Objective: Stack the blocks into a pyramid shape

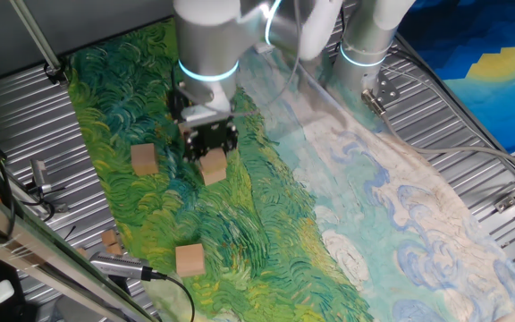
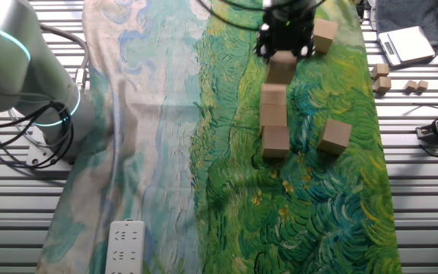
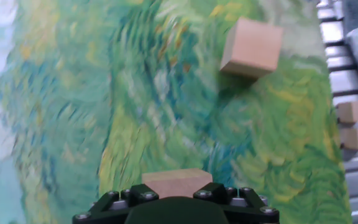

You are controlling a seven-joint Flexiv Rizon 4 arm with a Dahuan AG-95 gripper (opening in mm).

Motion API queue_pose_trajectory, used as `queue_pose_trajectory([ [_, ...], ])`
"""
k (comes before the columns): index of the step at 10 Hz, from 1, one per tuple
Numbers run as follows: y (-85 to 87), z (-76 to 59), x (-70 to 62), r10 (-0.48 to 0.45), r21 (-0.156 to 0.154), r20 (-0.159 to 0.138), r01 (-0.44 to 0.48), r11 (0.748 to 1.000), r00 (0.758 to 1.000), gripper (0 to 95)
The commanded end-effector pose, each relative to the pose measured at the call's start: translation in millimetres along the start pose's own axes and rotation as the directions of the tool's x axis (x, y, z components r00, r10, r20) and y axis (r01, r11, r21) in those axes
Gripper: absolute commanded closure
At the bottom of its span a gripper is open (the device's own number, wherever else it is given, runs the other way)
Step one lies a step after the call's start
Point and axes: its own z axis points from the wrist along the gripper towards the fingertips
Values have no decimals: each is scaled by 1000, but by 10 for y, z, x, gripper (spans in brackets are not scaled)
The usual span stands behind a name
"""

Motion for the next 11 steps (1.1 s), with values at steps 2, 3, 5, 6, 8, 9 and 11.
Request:
queue_pose_trajectory([
  [2, 123, 11, 192, -32, -15, 0, 32, 999, 999, 950],
  [3, 171, 29, 198, -31, -15, -8, 31, 999, 999, 950],
  [5, 178, 38, 200, -30, -17, -8, 30, 999, 1000, 950],
  [6, 178, 36, 199, -30, -17, -7, 30, 999, 1000, 950],
  [8, 171, 34, 199, -22, -16, -7, 22, 1000, 1000, 950],
  [9, 165, 33, 198, -17, -16, -9, 16, 1000, 1000, 950],
  [11, 165, 33, 198, 27, -17, -16, -27, 999, 1000, 950],
])
